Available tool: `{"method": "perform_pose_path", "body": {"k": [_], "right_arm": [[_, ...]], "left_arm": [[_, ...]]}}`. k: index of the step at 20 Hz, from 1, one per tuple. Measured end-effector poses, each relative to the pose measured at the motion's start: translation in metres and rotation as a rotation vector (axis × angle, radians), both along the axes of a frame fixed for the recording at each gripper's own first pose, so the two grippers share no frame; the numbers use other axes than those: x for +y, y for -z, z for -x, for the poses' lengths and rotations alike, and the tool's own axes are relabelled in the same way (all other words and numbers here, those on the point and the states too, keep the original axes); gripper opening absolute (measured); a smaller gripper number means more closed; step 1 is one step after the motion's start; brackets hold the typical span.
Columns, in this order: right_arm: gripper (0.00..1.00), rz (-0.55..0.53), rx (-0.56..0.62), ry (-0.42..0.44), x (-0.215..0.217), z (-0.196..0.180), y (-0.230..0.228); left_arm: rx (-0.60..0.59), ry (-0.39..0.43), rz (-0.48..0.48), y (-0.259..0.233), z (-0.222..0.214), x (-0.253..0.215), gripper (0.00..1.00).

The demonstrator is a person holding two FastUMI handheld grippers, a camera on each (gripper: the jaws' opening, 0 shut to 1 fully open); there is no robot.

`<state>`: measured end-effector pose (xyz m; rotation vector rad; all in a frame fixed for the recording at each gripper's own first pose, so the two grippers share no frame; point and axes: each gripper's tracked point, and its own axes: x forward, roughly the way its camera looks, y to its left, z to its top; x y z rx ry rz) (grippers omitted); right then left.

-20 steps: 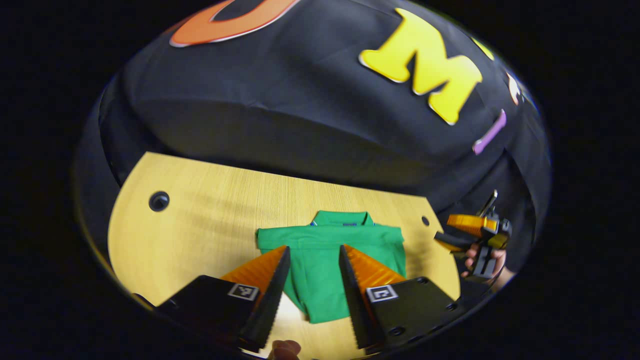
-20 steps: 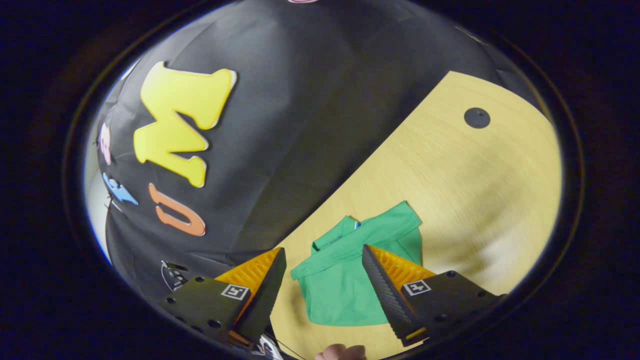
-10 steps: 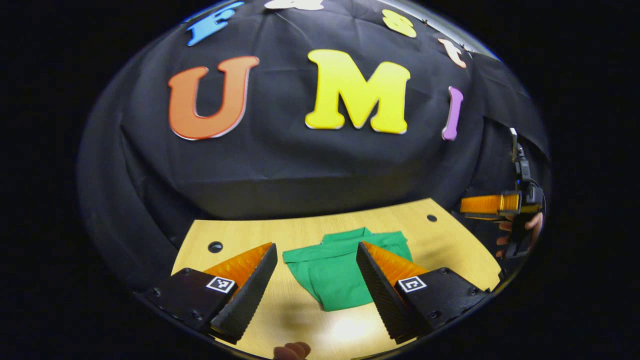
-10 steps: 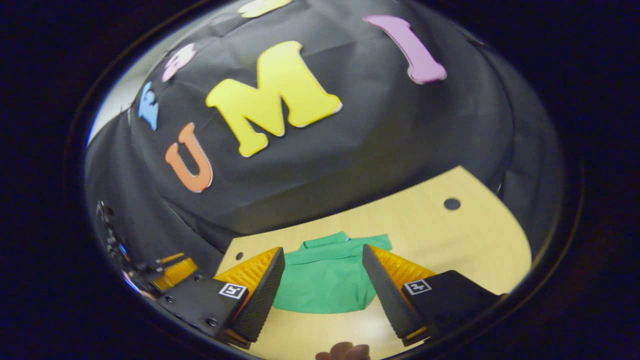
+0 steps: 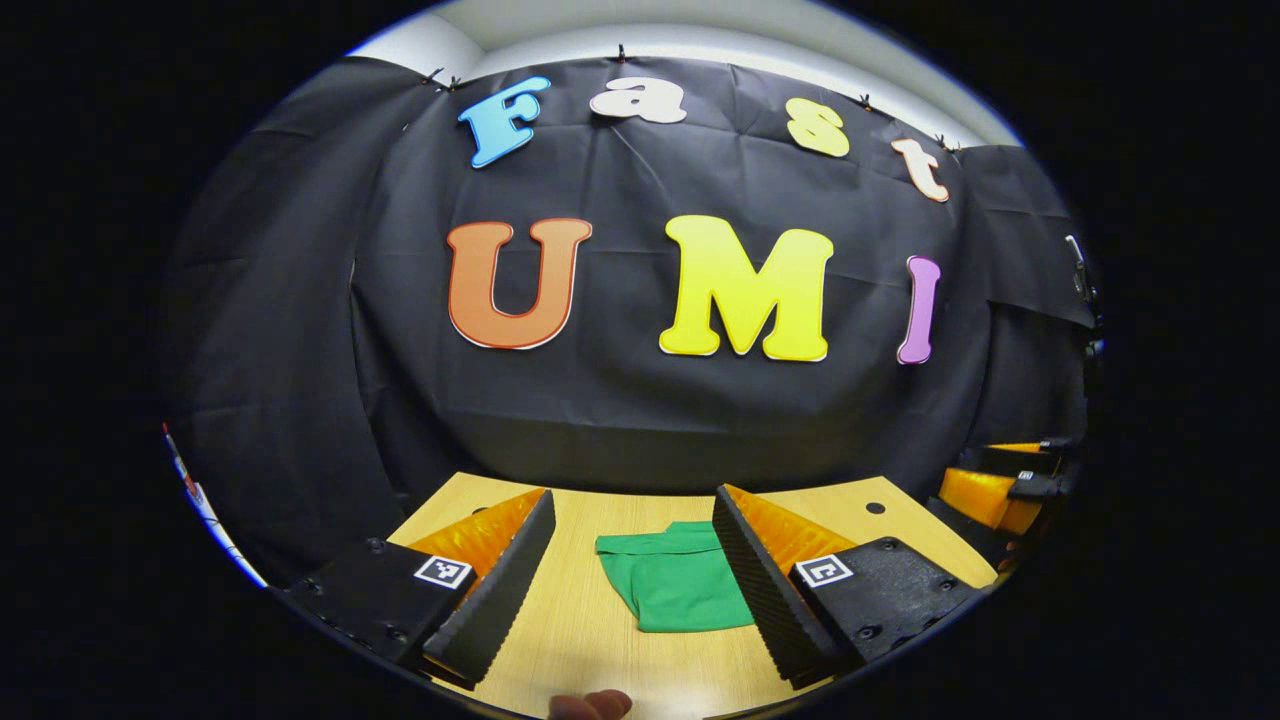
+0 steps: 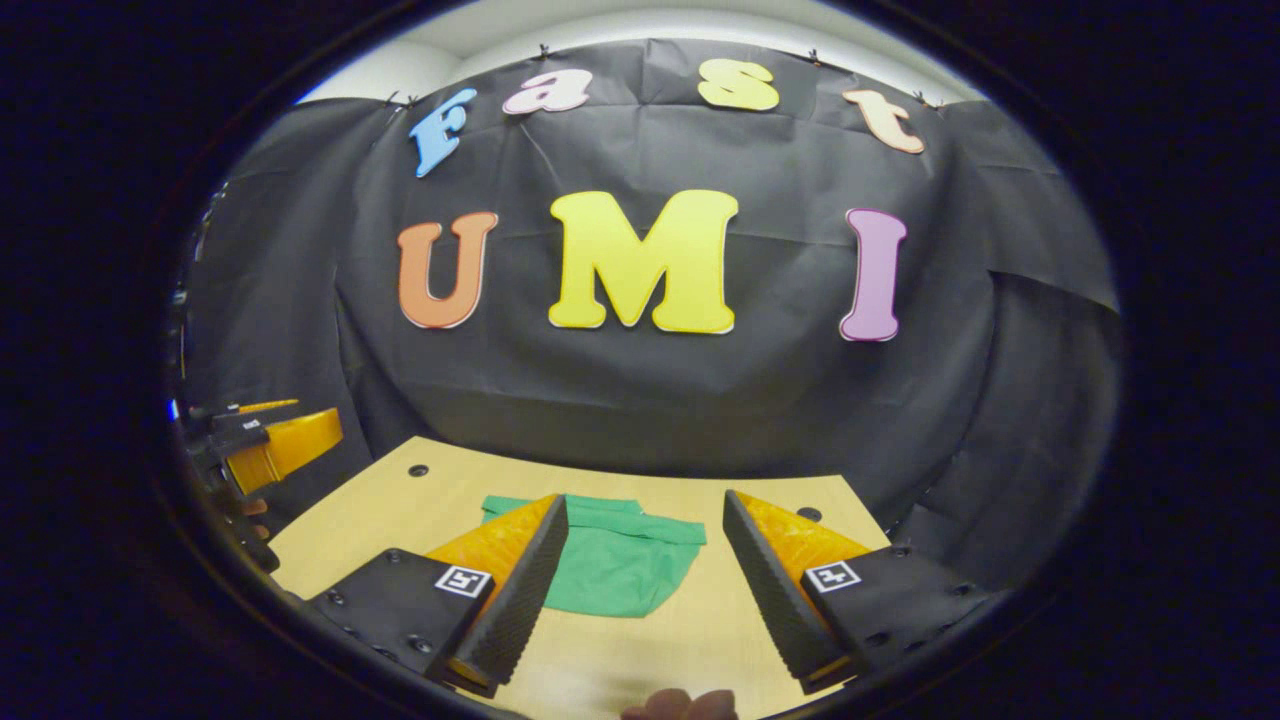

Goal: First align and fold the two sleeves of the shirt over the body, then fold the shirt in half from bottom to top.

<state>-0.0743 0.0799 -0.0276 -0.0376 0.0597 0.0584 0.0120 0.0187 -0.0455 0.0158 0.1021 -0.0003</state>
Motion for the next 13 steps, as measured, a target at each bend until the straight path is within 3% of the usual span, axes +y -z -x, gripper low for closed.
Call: {"method": "perform_pose_path", "body": {"k": [3, 4, 13], "right_arm": [[0.97, 0.017, -0.012, 0.023, 0.003, 0.018, 0.008], [0.97, 0.016, -0.027, 0.027, 0.004, 0.023, 0.005], [0.94, -0.003, -0.069, 0.012, 0.024, 0.047, -0.002]], "left_arm": [[0.025, -0.011, 0.022, 0.014, 0.013, -0.006, 0.96], [0.015, -0.018, 0.023, 0.013, 0.017, -0.007, 1.0], [-0.011, -0.008, 0.004, 0.007, 0.038, -0.016, 1.0]]}}
